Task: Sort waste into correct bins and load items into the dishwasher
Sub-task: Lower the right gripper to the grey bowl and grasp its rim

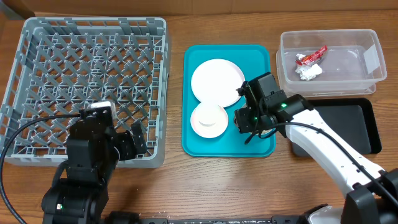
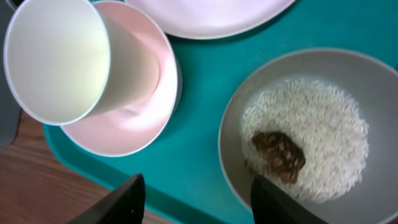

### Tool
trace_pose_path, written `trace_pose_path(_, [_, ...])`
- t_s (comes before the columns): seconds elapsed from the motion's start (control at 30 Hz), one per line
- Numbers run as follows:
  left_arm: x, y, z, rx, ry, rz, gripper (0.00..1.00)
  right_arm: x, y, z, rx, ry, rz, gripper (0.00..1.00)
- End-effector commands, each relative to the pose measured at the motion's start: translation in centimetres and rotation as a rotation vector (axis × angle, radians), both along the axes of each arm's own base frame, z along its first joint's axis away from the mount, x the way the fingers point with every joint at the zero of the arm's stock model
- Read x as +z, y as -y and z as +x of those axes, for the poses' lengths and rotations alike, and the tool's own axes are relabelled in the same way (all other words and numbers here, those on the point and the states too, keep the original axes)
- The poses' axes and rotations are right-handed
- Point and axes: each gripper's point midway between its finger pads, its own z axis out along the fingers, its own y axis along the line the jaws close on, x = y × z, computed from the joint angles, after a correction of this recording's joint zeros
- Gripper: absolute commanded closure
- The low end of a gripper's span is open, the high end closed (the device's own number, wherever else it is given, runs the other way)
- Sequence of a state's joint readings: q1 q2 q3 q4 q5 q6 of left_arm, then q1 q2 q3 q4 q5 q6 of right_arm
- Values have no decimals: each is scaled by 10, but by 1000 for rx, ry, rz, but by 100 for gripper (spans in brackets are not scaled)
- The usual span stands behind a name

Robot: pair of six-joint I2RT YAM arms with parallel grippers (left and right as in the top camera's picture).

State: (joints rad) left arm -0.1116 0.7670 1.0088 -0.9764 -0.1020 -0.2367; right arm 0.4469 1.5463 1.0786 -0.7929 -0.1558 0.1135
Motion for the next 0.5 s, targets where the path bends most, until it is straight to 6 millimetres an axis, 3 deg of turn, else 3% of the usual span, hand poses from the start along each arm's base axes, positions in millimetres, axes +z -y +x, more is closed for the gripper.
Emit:
trace_pose_path(0.0, [9,4,0,-9,23,-26,0,-10,-1,11,-5,25,-18,50])
trace_pose_path(0.13, [9,5,0,-14,19,-30,0,-17,-1,21,-46,34,-26,57])
trace_pose_path(0.47, [8,5,-1,-14,17,-30,0,-49,-5,28,-112,-25,-29,59])
